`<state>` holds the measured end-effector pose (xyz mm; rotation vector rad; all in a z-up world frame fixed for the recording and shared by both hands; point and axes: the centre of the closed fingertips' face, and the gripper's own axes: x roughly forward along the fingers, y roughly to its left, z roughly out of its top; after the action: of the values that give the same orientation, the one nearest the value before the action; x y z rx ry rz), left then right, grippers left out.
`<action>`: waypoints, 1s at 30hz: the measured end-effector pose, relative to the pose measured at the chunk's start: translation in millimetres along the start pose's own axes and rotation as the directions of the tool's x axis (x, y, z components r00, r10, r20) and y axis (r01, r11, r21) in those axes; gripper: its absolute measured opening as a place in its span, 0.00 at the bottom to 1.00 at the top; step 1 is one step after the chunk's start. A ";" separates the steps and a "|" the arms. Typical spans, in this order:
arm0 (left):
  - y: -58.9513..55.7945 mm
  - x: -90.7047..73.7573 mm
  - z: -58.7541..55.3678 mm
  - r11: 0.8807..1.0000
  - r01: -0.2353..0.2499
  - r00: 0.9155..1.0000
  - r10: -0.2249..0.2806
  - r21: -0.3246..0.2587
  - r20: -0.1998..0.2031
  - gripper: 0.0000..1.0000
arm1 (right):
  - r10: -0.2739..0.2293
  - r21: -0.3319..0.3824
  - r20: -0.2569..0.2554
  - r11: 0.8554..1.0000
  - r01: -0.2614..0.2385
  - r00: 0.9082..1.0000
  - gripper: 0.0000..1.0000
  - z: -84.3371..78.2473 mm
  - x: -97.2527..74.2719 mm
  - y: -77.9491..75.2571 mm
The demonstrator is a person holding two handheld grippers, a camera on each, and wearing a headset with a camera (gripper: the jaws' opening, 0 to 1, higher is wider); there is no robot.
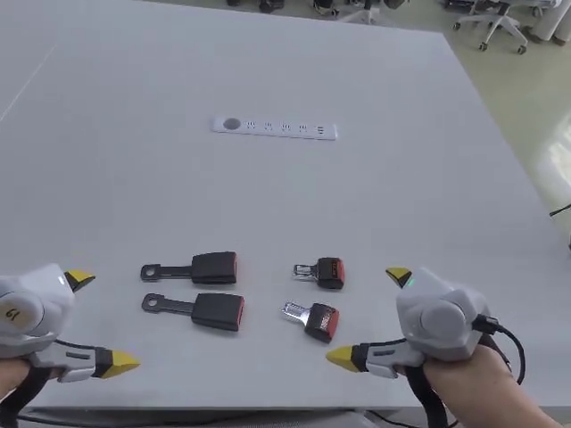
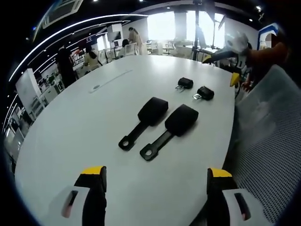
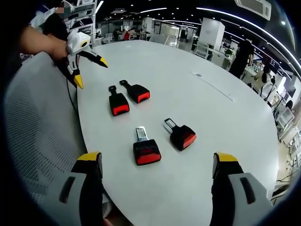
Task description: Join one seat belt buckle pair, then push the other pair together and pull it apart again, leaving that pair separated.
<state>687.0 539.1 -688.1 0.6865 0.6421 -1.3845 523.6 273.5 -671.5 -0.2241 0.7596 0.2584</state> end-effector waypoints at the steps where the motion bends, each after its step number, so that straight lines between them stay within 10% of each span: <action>1: -0.3 0.2 -0.6 1.000 0.003 1.000 -0.003 0.003 -0.006 0.89 | 0.003 0.001 0.000 1.000 -0.003 1.000 0.97 0.7 -0.1 0.2; 30: -1.7 -4.0 2.4 0.998 0.030 0.997 -0.026 0.048 -0.071 0.89 | 0.041 -0.047 -0.035 0.998 -0.042 0.999 0.86 -2.5 0.6 6.0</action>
<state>684.9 539.8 -683.5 0.7708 0.6777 -1.4109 520.5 278.5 -674.3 -0.2584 0.7926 0.3131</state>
